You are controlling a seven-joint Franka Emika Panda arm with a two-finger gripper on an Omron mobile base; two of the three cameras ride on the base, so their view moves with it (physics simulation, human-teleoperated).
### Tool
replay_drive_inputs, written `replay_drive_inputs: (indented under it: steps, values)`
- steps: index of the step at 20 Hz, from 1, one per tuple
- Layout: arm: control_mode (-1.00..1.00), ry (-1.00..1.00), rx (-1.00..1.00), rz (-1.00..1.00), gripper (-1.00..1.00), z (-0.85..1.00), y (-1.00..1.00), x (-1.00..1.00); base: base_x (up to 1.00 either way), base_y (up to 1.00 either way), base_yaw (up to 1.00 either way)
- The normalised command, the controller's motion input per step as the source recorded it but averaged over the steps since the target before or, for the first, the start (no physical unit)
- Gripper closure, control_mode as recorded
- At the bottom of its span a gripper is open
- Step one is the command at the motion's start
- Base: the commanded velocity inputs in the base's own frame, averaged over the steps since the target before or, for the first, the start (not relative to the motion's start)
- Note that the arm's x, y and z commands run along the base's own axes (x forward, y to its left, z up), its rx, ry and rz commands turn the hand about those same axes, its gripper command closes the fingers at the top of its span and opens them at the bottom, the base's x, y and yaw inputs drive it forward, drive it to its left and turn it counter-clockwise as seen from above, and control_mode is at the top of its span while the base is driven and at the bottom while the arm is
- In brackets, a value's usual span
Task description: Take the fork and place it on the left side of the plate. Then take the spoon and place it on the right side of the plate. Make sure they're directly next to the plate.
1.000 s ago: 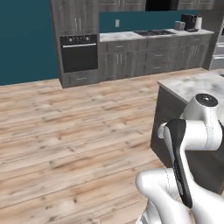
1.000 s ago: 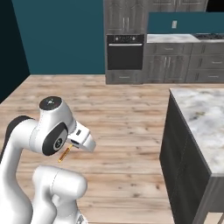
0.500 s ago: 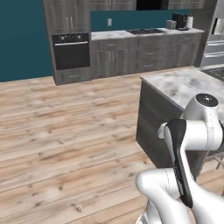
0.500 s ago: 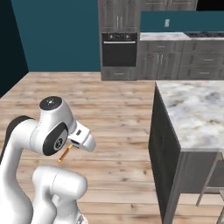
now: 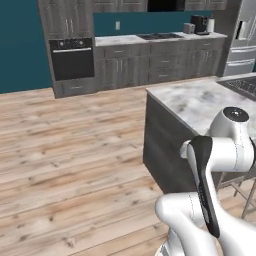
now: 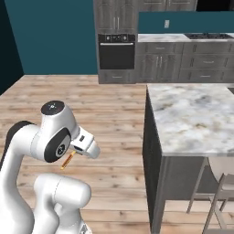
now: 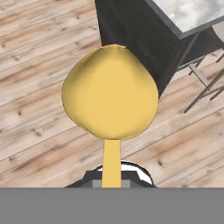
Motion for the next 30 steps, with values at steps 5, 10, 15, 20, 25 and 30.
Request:
replay_drive_inputs:
  steps: [5,10,15,20,25,30]
  values:
    - [1.0,0.0,0.0,0.0,1.0,0.0,0.0,0.0,0.0,-0.78,0.0]
    - [1.0,0.0,0.0,0.0,1.0,0.0,0.0,0.0,0.0,-0.88,0.0]
    - [1.0,0.0,0.0,0.0,1.0,0.0,0.0,0.0,0.0,-0.9,0.0]
    - [1.0,0.0,0.0,0.0,1.0,0.0,0.0,0.0,0.0,-0.9,0.0]
    - [1.0,0.0,0.0,0.0,1.0,0.0,0.0,0.0,-0.06,-0.91,0.0]
    - [1.0,0.0,0.0,0.0,1.0,0.0,0.0,0.0,-0.05,-0.9,0.0]
